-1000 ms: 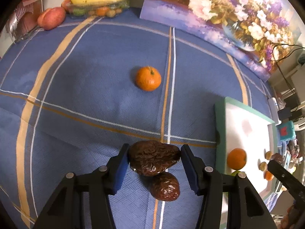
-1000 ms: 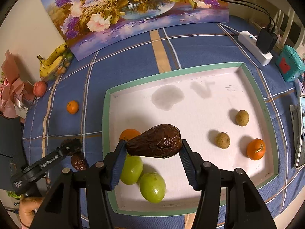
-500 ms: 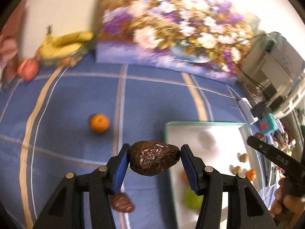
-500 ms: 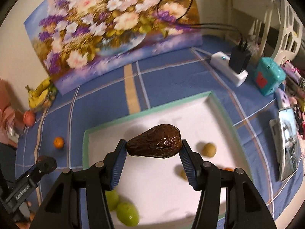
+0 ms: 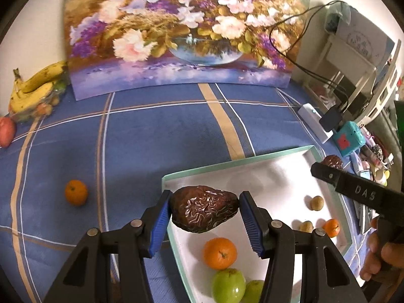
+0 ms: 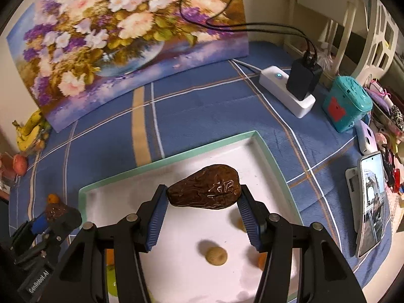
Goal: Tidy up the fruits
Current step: 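Carry both held dates over the tray with both tools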
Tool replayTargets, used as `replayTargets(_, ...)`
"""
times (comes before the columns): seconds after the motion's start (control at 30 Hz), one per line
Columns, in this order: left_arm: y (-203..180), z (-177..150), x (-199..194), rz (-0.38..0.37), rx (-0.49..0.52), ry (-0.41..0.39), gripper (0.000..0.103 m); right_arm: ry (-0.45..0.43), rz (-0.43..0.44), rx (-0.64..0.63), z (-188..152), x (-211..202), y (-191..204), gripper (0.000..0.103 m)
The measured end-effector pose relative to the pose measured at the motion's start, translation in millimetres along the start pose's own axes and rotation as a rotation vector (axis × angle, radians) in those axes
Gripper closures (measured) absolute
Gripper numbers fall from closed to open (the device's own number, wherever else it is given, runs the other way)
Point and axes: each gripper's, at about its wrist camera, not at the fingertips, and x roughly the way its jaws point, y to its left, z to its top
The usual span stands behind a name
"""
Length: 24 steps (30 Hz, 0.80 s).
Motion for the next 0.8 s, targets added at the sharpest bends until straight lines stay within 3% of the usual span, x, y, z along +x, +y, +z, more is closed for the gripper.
replayTargets(0.47,-19.9,8.9,28.0,0.021,0.079,0.049,0.046,0.008,-0.021,-0.016,27.5,8.9,-6.0,0.045)
replayTargets(0.8,-20.5,-1.2,48.0,0.063,0.083,0.107,0.046,0.101,-0.02,-0.009,20.9,45.8,-13.5,0.045)
